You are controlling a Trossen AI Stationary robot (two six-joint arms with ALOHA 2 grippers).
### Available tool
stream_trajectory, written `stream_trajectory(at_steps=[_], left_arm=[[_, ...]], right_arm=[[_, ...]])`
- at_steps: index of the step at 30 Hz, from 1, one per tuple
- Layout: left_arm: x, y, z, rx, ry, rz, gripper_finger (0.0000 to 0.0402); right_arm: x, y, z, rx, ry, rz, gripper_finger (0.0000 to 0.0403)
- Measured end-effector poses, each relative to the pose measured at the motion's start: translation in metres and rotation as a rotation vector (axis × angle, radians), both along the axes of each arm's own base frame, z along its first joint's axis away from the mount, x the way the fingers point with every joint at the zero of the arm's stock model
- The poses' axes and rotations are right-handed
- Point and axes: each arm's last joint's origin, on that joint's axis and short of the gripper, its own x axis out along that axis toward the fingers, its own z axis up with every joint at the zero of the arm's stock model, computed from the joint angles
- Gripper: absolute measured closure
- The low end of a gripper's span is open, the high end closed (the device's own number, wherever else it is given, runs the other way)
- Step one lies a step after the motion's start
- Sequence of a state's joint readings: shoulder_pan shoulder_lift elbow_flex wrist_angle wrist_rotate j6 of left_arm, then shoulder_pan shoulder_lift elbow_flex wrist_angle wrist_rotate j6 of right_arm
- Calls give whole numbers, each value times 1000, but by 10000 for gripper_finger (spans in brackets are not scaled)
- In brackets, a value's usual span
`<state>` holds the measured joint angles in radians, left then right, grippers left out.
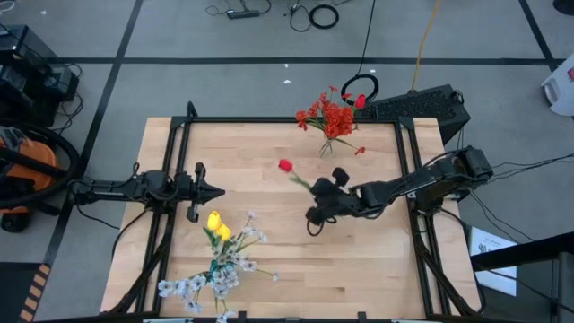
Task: Sort flowers into vase by color
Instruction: Put the red flower into transparent flower vase
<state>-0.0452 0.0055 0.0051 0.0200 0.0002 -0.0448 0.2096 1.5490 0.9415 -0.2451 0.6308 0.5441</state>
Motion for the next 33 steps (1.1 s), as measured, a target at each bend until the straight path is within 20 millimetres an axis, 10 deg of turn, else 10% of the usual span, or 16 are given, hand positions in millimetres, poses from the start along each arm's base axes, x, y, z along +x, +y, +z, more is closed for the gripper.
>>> stream_trajectory(at_steps=[14, 33], left_arm=[[0, 0, 0, 0, 1, 1, 383], [0, 0, 0, 0, 2, 1, 383]], right_arm=[[-3, -25, 93, -480, -375, -184, 400], [1, -112, 110, -625, -454, -278, 403]])
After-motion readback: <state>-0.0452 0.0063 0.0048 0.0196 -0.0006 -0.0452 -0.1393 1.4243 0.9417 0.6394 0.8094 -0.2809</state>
